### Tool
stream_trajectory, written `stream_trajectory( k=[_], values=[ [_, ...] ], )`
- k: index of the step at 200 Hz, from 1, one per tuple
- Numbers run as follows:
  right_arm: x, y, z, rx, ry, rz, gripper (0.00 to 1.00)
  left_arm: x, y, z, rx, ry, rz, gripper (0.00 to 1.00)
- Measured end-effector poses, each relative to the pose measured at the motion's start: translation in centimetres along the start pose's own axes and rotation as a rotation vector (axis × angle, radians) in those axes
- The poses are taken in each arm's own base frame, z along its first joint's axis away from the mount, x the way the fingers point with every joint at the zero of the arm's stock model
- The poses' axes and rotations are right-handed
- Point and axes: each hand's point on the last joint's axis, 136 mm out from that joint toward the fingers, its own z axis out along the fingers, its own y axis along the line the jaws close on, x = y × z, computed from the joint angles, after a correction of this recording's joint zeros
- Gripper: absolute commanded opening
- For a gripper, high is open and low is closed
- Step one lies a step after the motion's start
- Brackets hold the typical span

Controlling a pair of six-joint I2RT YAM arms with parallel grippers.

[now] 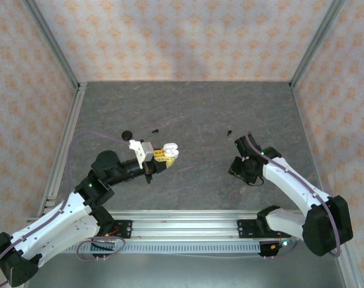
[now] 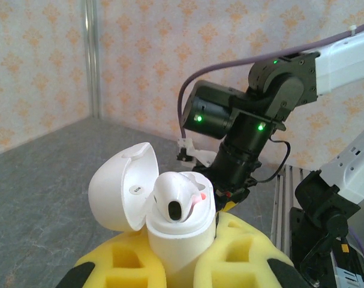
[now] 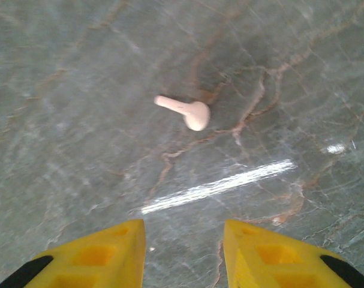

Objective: Insert wireless bluetooth earbuds into charging case

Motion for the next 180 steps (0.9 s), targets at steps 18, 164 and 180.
stream_trajectory(
  k=[18,164,180],
  values=[
    [0.4,-0.4,1.1,-0.014,0.018,0.042,0.44,0.3,0.1,0.2,0.0,0.008,0.009,0.0],
    [-3.8,-1.6,2.6,-0.045,-0.033,0.165,0.2,0.7,1.0,3.6,0.031,0.044,0.063,0.0],
    [-4.5,-1.2,3.0,-0.034,-0.024,0.151,0.15,0.7,1.0,3.6,0.031,0.043,0.063,0.0]
  ],
)
